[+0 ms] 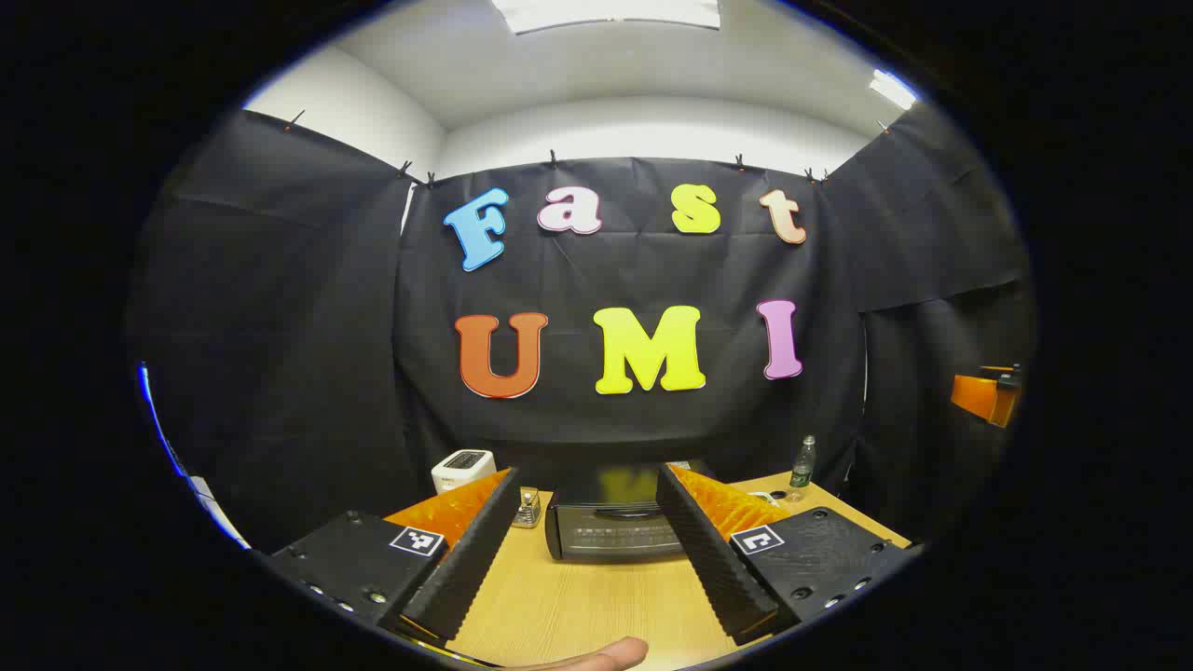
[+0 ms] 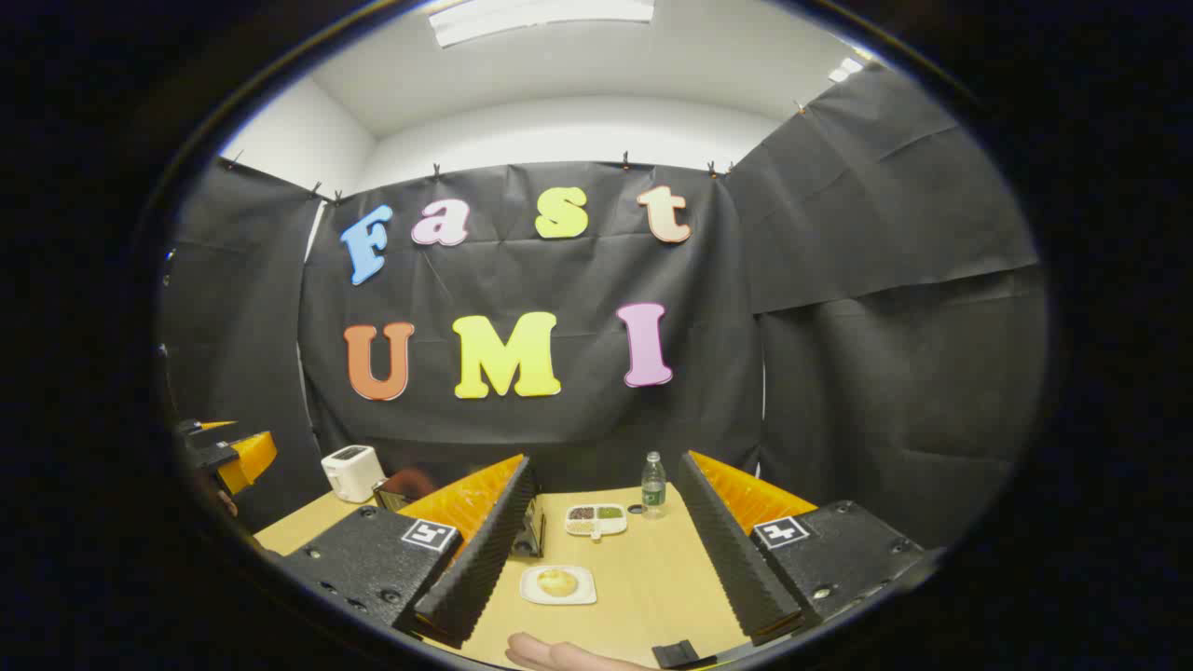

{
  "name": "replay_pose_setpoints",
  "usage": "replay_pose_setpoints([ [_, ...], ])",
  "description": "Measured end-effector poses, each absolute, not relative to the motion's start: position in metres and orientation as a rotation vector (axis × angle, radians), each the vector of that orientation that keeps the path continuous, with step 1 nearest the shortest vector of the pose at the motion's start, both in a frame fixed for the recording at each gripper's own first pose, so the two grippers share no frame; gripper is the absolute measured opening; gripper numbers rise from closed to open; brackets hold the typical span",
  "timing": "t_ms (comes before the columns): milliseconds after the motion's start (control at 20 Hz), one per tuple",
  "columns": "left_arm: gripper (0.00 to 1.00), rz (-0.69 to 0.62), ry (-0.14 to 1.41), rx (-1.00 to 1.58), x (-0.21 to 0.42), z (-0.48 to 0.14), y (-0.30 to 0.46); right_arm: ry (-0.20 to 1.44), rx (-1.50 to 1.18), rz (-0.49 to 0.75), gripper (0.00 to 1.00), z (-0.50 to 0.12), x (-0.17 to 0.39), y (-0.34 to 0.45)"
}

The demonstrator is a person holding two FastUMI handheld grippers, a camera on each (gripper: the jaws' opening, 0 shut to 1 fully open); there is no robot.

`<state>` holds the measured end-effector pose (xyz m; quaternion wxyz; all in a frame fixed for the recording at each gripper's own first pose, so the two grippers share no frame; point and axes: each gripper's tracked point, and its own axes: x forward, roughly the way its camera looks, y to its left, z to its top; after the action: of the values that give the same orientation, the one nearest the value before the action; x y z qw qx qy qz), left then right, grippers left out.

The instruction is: Open the electric oven with the left hand, put the food in, and close the electric oven.

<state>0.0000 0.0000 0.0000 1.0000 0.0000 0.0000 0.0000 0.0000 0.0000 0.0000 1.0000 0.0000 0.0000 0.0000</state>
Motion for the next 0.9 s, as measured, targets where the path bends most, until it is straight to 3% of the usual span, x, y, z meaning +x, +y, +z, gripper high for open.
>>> replay_pose_setpoints([
  [100, 0.96, 0.000, -0.002, 0.003, -0.002, 0.000, -0.001, -0.007, -0.002, -0.011, 0.94, 0.001, 0.002, -0.004],
  [150, 0.96, -0.003, -0.002, 0.005, -0.002, 0.000, -0.002, -0.010, -0.004, -0.017, 1.00, 0.000, 0.003, -0.005],
  [500, 0.96, 0.013, 0.000, -0.007, 0.003, -0.004, -0.001, -0.006, 0.007, -0.012, 1.00, -0.007, 0.019, -0.010],
  [550, 0.96, 0.012, 0.000, -0.011, 0.004, -0.005, -0.001, -0.006, 0.009, -0.005, 0.94, -0.007, 0.022, -0.010],
  [600, 0.96, 0.008, -0.005, -0.016, 0.006, -0.003, -0.002, -0.004, 0.011, -0.004, 1.00, -0.010, 0.026, -0.012],
  [650, 0.96, 0.003, -0.009, -0.019, 0.008, -0.004, -0.005, -0.006, 0.016, -0.006, 0.94, -0.011, 0.031, -0.015],
  [750, 0.96, 0.003, -0.009, -0.016, 0.017, -0.007, -0.005, -0.007, 0.025, -0.010, 1.00, -0.016, 0.040, -0.017],
  [800, 0.96, 0.005, -0.002, -0.013, 0.024, -0.010, -0.005, -0.003, 0.027, -0.016, 0.94, -0.020, 0.046, -0.019],
  [900, 0.96, 0.000, 0.021, -0.012, 0.043, -0.019, -0.010, 0.013, 0.040, -0.005, 0.94, -0.030, 0.056, -0.019],
])
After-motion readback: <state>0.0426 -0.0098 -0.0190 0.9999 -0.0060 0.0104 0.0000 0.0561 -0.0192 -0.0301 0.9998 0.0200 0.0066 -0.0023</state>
